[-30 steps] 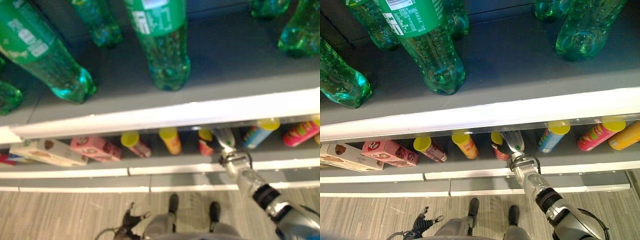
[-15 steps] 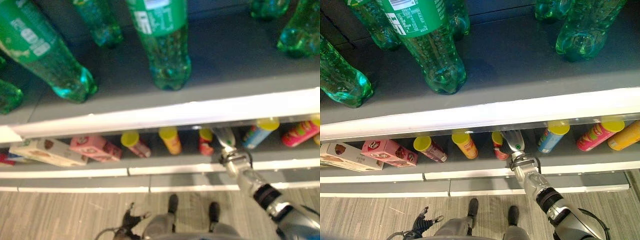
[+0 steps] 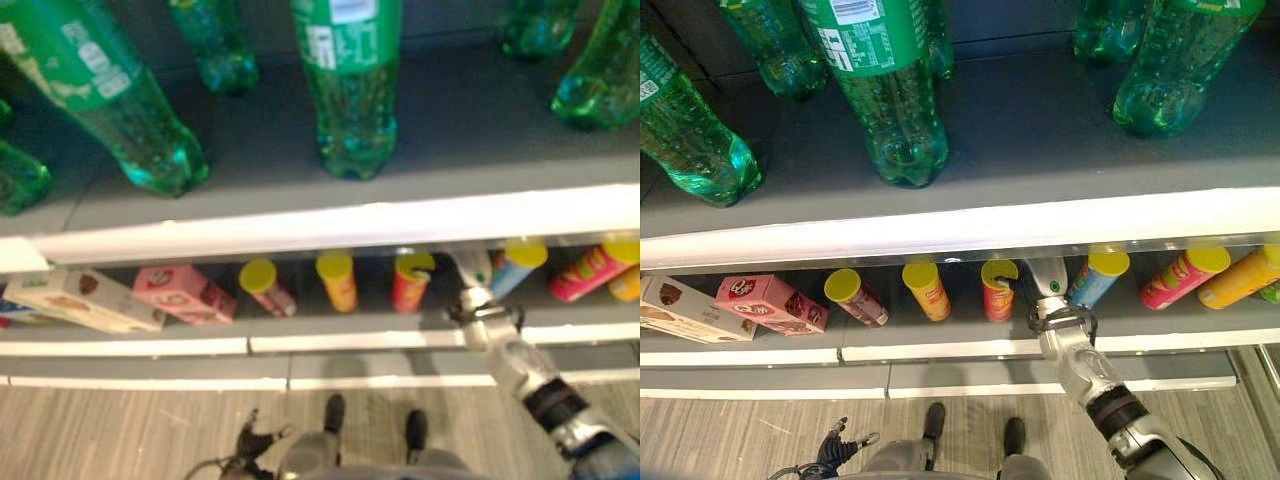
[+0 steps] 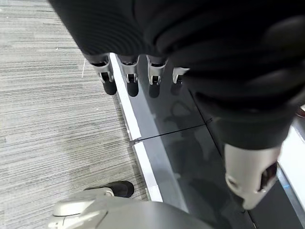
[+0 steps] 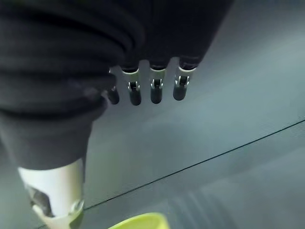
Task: Put the goods on the table back onto the shelves and tidy them up.
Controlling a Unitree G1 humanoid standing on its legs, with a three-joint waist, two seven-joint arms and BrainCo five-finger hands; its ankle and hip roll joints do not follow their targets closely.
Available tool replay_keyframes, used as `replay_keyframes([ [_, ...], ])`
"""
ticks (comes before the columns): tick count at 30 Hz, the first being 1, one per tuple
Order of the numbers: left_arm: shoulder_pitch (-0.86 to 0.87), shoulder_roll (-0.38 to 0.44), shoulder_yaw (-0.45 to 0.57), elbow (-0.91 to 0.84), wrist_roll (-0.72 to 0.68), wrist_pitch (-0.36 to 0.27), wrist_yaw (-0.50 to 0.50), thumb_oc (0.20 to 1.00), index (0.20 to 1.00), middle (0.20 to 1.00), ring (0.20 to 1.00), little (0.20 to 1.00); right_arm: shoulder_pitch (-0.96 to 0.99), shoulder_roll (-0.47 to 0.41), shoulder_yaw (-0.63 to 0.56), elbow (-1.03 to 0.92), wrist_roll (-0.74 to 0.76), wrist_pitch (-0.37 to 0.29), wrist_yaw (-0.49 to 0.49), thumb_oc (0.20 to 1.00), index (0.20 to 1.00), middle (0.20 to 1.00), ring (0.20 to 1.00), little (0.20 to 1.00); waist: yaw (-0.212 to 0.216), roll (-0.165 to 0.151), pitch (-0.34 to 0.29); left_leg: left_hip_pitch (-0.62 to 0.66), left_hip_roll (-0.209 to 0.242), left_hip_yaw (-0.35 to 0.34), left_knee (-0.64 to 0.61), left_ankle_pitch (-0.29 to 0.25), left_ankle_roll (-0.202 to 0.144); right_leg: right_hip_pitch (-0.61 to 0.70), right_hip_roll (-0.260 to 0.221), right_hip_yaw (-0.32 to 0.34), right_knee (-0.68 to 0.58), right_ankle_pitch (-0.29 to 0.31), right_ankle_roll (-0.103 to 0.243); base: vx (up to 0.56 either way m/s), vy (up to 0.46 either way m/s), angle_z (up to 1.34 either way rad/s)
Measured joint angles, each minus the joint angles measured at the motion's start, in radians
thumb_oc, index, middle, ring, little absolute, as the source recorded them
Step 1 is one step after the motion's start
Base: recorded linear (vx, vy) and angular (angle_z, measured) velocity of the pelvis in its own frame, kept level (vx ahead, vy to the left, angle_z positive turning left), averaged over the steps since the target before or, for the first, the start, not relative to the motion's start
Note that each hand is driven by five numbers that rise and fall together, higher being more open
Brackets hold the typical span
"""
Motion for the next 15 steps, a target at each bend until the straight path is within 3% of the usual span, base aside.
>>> replay_keyframes([
  [9, -0.002, -0.005, 0.042, 0.040, 0.000, 0.015, 0.002, 1.000, 1.000, 1.000, 1.000, 1.000, 0.275, -0.028, -0.180, -0.138, 0.038, -0.042, -0.001, 1.000, 1.000, 1.000, 1.000, 1.000, -0.060, -0.036, -0.023, 0.034, 0.001, 0.046, 0.000, -0.015, 0.006, 0.013, -0.006, 0.037, 0.000, 0.000, 0.004, -0.04, 0.065, -0.15],
  [15, 0.002, 0.003, 0.072, 0.109, 0.001, 0.025, 0.002, 1.000, 1.000, 1.000, 1.000, 1.000, 0.498, -0.030, -0.315, -0.157, 0.079, -0.050, -0.001, 1.000, 1.000, 1.000, 1.000, 1.000, -0.120, -0.072, -0.056, 0.067, -0.001, 0.139, 0.000, -0.037, 0.018, -0.003, -0.011, 0.129, 0.000, 0.011, 0.020, -0.05, 0.110, -0.45],
])
